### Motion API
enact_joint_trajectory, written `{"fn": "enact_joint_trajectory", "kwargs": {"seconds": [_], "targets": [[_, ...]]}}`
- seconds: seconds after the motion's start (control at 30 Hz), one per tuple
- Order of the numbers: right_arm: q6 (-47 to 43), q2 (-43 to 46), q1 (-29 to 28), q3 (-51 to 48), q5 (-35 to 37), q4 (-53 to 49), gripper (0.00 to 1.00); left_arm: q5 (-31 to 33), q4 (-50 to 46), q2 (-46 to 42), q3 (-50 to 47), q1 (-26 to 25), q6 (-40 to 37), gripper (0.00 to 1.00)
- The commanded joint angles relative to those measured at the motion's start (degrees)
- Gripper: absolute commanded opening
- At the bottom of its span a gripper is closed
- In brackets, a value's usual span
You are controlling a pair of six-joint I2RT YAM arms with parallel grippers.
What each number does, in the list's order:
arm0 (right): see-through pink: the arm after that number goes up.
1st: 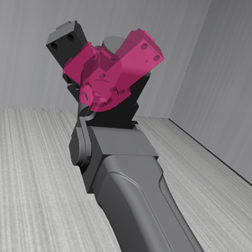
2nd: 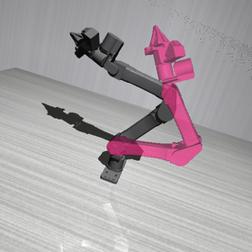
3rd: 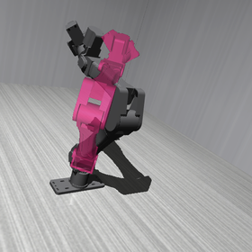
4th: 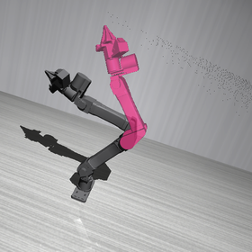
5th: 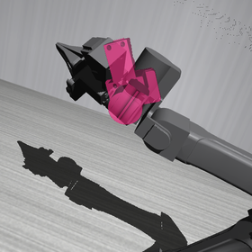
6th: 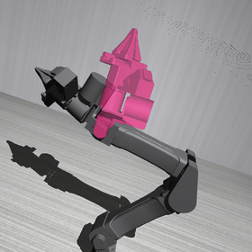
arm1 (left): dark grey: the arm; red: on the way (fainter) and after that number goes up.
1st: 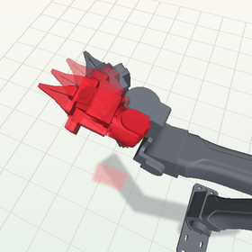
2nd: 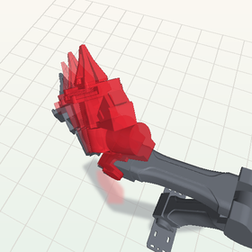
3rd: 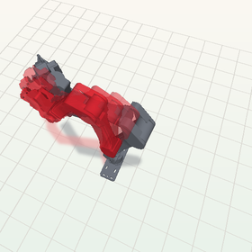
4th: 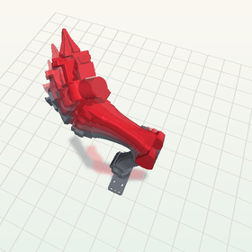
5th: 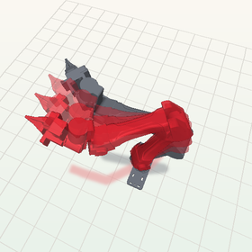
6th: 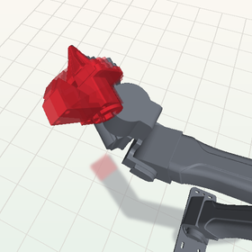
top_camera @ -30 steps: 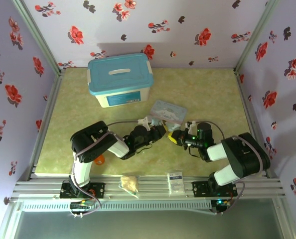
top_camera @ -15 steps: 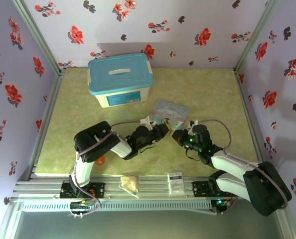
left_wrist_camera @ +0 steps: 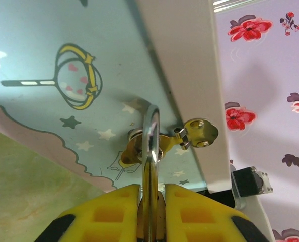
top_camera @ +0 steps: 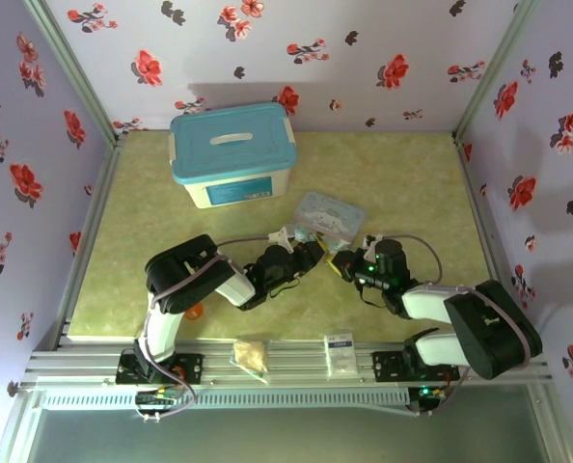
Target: Unlock the padlock with the key
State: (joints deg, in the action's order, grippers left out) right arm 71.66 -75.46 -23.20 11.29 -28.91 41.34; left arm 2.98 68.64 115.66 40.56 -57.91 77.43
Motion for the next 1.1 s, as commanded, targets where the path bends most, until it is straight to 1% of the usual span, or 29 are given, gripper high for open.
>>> {"fn": "enact_joint_trajectory", "kwargs": {"seconds": [0.0, 0.03, 0.07, 0.1, 0.13, 0.17, 0.2, 0.23, 0.27, 0.3, 0.43, 0.57, 0.73, 0.87, 0.97, 1.07], "targets": [[1.9, -0.8, 2.0, 1.0, -0.6, 9.2, 0.0, -9.8, 4.8, -2.9, -0.3, -4.3, -0.6, 0.0], [0.3, -0.7, 2.0, 1.5, -1.2, 8.0, 0.01, -9.6, 4.7, -2.9, -0.3, -4.2, -0.4, 0.0], [-2.3, -0.1, 1.9, 2.2, -1.2, 4.9, 0.07, -9.4, 4.5, -2.9, -0.5, -4.0, -0.1, 0.0], [-5.9, 1.4, 1.2, 3.1, -0.5, -0.6, 0.12, -9.1, 3.6, -2.8, -0.6, -3.6, 0.6, 0.0], [-10.2, 3.3, 0.3, 4.7, 1.1, -7.0, 0.12, -8.8, 2.6, -2.9, -0.8, -3.5, 1.0, 0.0], [-15.9, 5.8, -1.3, 6.8, 4.7, -17.5, 0.13, -8.1, 0.4, -3.3, -1.1, -3.2, 1.2, 0.0], [-20.5, 8.3, -3.2, 8.6, 8.8, -25.1, 0.15, -7.8, -1.3, -3.9, -1.2, -3.1, 0.9, 0.0], [-24.5, 10.2, -5.1, 10.3, 13.1, -32.2, 0.2, -7.5, -2.6, -4.2, -1.3, -3.0, 0.5, 0.0], [-26.8, 11.4, -6.5, 11.2, 15.5, -36.4, 0.27, -7.2, -2.9, -4.3, -1.4, -2.9, 0.4, 0.0], [-28.0, 11.9, -6.8, 11.3, 16.1, -38.0, 0.3, -7.3, -2.8, -4.3, -1.4, -2.8, 0.5, 0.0], [-31.7, 12.3, -7.4, 11.0, 17.5, -40.8, 0.37, -7.3, -2.5, -3.4, -0.9, -2.5, 1.1, 0.0], [-36.8, 13.5, -10.6, 10.7, 21.9, -42.0, 0.38, -7.3, -2.5, -3.1, -0.9, -2.4, 1.6, 0.0], [-42.9, 16.8, -13.1, 9.3, 23.2, -39.1, 0.38, -7.0, -1.6, -2.7, -1.8, -2.2, 2.5, 0.0], [-48.4, 18.4, -17.5, 9.6, 28.8, -40.9, 0.39, -7.0, -1.3, -2.8, -2.0, -2.2, 2.7, 0.0], [-50.1, 17.3, -20.4, 9.5, 31.1, -40.2, 0.4, -7.0, -0.8, -2.6, -2.2, -2.0, 3.3, 0.0], [-51.0, 14.8, -23.5, 10.0, 35.2, -40.1, 0.42, -7.0, -0.2, -2.5, -2.5, -1.9, 3.7, 0.0]]}}
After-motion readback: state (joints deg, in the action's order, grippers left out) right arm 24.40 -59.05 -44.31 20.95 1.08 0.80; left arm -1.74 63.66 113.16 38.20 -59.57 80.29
